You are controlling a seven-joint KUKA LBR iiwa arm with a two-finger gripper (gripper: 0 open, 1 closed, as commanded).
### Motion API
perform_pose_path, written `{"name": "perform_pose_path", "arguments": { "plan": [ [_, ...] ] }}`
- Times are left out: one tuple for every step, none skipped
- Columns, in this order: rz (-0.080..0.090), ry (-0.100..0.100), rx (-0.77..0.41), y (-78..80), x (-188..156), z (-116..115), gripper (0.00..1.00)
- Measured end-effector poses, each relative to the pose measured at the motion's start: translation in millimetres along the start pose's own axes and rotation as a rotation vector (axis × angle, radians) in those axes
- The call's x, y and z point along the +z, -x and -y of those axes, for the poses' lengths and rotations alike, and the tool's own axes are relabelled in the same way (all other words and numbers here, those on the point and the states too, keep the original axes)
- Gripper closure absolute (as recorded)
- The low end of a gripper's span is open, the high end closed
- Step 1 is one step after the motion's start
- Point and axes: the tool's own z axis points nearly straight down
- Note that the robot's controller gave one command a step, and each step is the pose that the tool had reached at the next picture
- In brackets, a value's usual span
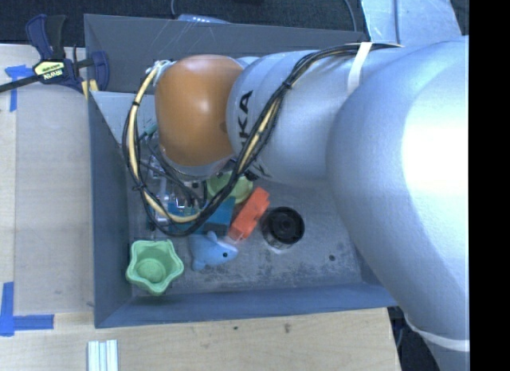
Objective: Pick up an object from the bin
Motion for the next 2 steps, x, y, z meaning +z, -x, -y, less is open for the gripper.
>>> {"name": "perform_pose_path", "arguments": {
  "plan": [
    [0.008, 0.002, 0.004, 2.2, -5, 1, 0.00],
    [0.013, 0.005, 0.049, -13.1, 39, 37, 0.00]
  ]
}}
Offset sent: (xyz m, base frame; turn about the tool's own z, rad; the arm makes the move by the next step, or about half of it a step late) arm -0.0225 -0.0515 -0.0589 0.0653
